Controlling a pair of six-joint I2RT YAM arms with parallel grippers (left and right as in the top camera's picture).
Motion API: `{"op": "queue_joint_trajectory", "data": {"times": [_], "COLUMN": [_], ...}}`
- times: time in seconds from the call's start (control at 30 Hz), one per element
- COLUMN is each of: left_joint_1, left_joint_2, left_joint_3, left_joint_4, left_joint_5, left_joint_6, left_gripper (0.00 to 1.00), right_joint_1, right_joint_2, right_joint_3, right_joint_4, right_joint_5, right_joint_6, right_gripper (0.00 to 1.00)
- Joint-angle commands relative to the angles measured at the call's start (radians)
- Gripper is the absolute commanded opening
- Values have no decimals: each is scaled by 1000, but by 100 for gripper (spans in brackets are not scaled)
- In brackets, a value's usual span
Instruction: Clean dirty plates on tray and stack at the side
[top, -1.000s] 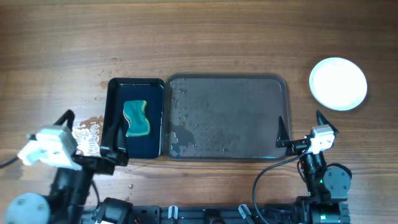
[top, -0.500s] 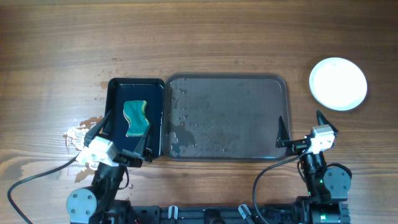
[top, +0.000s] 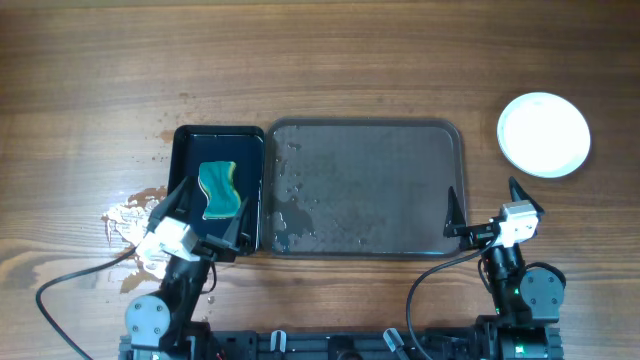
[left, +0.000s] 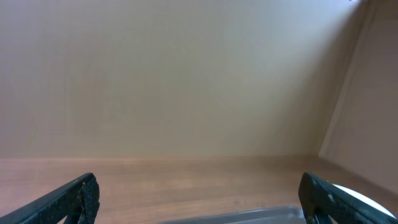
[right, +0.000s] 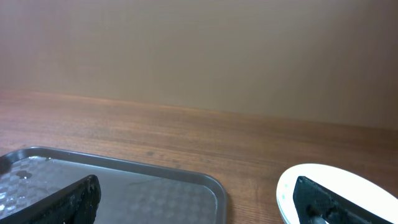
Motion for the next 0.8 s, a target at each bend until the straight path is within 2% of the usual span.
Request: {"op": "queue_joint_trajectory", "data": {"times": [0.0,0.13,0.3,0.77], "left_joint_1": [7,7,7,7], "left_joint_2": [-10,-10,-10,-9], "left_joint_3": [-27,-27,-27,-27], "left_joint_4": [6,-117,-273,-281], "left_joint_5": [20,24,23,19], "left_joint_6": [-20,-28,-102,-102], "left_gripper": [100,100,100,100], "right_joint_1": [4,4,4,4], "right_joint_2": [-6,-6,-6,-6], "right_joint_3": [-1,-1,-1,-1], "right_joint_4": [2,2,3,2], "right_joint_5": [10,10,10,10], "right_joint_6": [-18,-18,-18,-18], "right_gripper": [100,99,100,100]}}
